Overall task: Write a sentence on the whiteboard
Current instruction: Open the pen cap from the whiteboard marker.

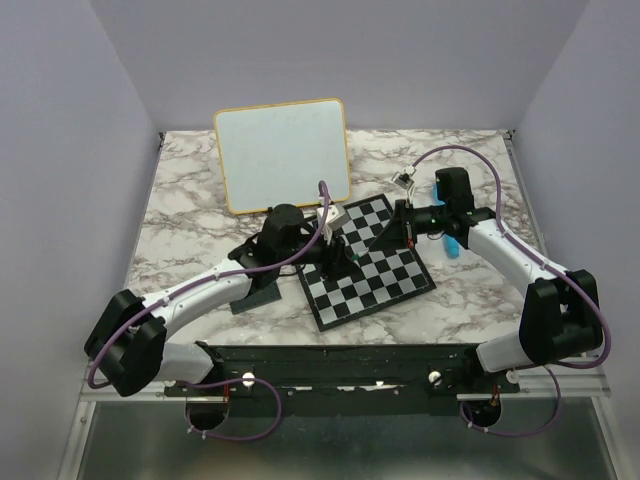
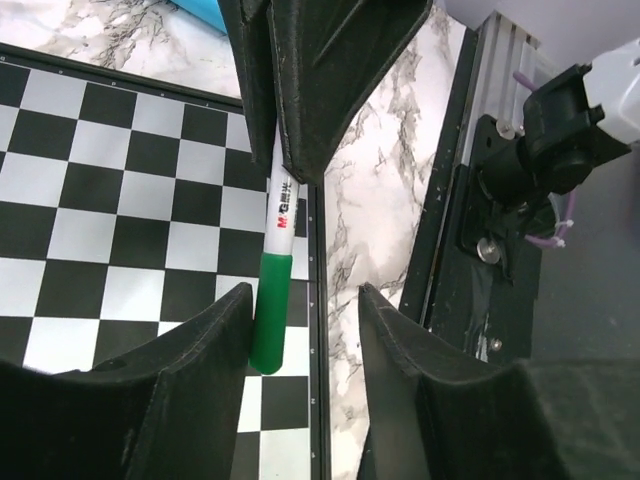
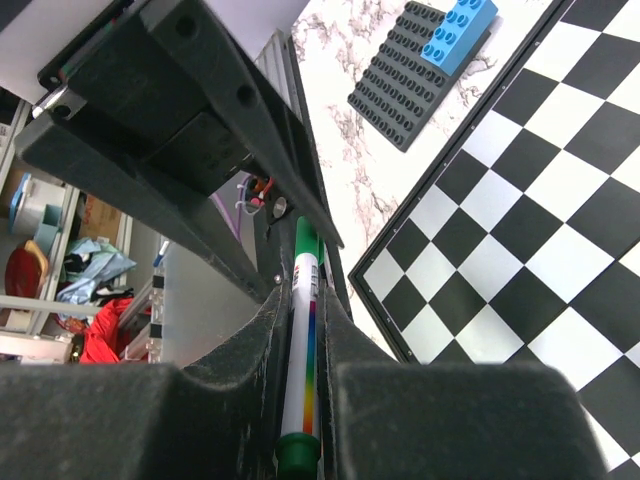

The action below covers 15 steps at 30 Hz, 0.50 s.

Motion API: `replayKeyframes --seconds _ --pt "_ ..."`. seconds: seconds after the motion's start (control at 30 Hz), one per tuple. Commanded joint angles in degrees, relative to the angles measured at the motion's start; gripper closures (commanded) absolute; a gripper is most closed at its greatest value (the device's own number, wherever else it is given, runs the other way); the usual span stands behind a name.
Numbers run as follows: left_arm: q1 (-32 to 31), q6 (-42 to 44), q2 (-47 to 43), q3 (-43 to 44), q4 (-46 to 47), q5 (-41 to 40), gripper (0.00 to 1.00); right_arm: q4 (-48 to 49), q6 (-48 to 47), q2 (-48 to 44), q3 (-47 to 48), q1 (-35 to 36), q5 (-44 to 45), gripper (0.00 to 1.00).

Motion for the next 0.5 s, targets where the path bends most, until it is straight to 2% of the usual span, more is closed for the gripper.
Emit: replayKeyframes --seconds 0.0,0.1,0.13,0.17,0.47 --pt "-0.37 3.62 1.65 3.30 -3.44 3.07 0.51 0.81 0.15 0.32 -0.46 -0.06 -1.95 0.99" --pt "-0.45 4.50 2.88 4.70 -5.46 3.51 0.77 0.90 -0.20 0.23 -0.46 -0.06 -2.13 0.99" --pt "-0.45 4.59 3.15 5.06 -5.91 3.60 0.95 0.81 -0.29 0.06 -0.46 -0.06 -2.21 0.99" --pt "-0.45 4.76 3.41 5.41 -6.35 3.77 1.00 0.90 -0.29 0.05 -0.46 -0.15 -2.30 0.99" --pt "-0.37 7.40 1.48 5.15 -9.95 1.94 1.00 0.29 -2.22 -0.38 -0.03 -0.06 -1.78 0.99"
